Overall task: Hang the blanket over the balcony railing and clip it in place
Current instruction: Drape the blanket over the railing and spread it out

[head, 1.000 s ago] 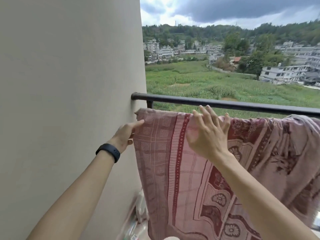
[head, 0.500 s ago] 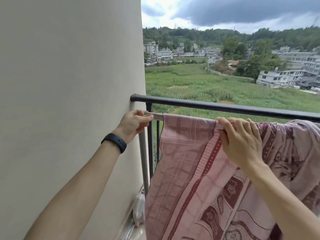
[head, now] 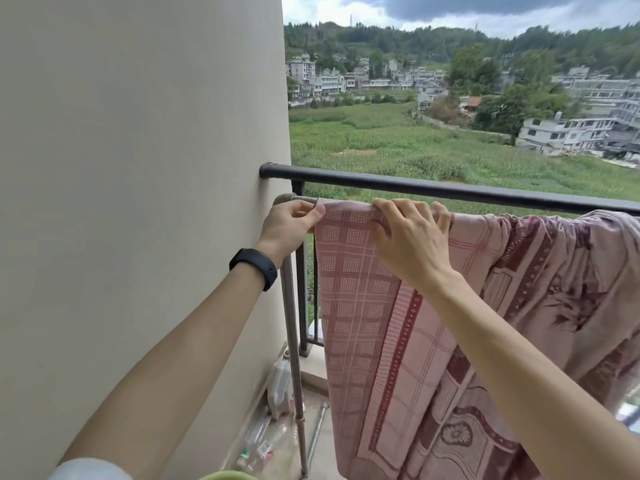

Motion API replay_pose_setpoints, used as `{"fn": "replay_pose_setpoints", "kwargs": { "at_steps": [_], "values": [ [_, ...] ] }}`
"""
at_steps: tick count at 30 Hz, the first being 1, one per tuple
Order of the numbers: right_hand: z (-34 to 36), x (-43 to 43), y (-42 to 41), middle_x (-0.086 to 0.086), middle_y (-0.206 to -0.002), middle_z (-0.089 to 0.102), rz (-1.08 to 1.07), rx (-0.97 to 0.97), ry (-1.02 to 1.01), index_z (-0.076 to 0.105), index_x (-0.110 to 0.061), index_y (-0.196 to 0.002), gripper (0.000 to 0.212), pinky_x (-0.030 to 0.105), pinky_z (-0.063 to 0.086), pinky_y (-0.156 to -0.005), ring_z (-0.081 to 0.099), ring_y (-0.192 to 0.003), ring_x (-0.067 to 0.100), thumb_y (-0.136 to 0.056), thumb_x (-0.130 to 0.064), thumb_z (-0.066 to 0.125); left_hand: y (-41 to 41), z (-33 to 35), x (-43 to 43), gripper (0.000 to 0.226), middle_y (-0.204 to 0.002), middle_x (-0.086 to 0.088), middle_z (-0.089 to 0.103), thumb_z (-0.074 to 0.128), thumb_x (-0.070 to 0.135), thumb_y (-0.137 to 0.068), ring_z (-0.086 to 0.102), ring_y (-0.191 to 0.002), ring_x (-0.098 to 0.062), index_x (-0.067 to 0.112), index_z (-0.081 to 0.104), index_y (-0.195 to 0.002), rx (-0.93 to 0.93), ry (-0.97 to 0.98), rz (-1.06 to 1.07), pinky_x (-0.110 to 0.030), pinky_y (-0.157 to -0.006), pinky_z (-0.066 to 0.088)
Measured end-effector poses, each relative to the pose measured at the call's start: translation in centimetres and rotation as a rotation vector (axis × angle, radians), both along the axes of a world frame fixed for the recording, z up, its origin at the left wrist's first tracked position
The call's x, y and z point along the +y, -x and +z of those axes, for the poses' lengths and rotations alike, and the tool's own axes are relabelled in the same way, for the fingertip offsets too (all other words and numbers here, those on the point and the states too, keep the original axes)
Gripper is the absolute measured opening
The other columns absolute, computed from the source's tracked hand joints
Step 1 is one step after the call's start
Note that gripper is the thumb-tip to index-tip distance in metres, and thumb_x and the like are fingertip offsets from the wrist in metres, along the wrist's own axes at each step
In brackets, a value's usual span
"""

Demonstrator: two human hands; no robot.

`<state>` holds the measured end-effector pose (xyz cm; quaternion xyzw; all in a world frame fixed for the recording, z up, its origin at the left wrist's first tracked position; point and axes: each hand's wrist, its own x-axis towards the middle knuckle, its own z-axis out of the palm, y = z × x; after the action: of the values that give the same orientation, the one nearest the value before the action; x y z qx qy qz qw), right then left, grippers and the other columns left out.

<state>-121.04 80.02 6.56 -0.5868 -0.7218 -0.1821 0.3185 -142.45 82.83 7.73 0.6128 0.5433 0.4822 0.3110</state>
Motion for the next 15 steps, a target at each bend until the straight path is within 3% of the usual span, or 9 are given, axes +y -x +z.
{"fn": "replay_pose_setpoints", "kwargs": {
  "at_steps": [4,9,12,15],
  "values": [
    [-0.5,0.7,1.0,-0.004,-0.125,0.068,0.121,0.012,-0.119,0.064,-0.029,-0.126,0.031,0.046,0.033,-0.103,0.06,-0.113,0.024,-0.102,-0.035,0.047,1.9,0.8,-0.3,0.026,-0.093,0.005,0.074,0.069,0.043,-0.088,0.071,-0.087,-0.013,0.02,0.075,-0.099,0.005,-0.122,0.147,-0.035,-0.09,0.056],
    [1.5,0.2,2.8,0.0,-0.108,0.075,0.23,0.227,-0.319,0.072,-0.019,-0.113,0.035,0.042,0.046,-0.091,0.067,-0.1,0.027,-0.098,-0.033,0.044,2.6,2.4,-1.8,0.015,-0.092,0.001,0.074,0.067,0.04,-0.09,0.07,-0.089,-0.019,0.026,0.072,-0.09,-0.257,-0.36,0.079,-0.038,-0.081,0.058],
    [1.7,0.7,2.9,0.0,-0.118,0.073,0.123,0.121,-0.177,0.068,-0.025,-0.121,0.032,0.045,0.04,-0.098,0.064,-0.108,0.029,-0.095,-0.025,0.051,3.1,1.1,-1.3,0.011,-0.088,0.009,0.071,0.065,0.037,-0.092,0.068,-0.087,-0.012,0.027,0.069,-0.088,-0.075,-0.313,0.172,-0.034,-0.082,0.056],
    [0.7,1.0,2.7,-0.001,-0.133,0.064,0.055,0.071,-0.007,0.06,-0.029,-0.132,0.043,0.045,0.029,-0.11,0.054,-0.122,0.025,-0.089,-0.033,0.055,4.1,-2.5,-0.8,0.016,-0.087,0.01,0.067,0.063,0.037,-0.094,0.066,-0.089,-0.015,0.021,0.067,-0.094,0.044,-0.191,0.232,-0.028,-0.082,0.052]
  ]
}}
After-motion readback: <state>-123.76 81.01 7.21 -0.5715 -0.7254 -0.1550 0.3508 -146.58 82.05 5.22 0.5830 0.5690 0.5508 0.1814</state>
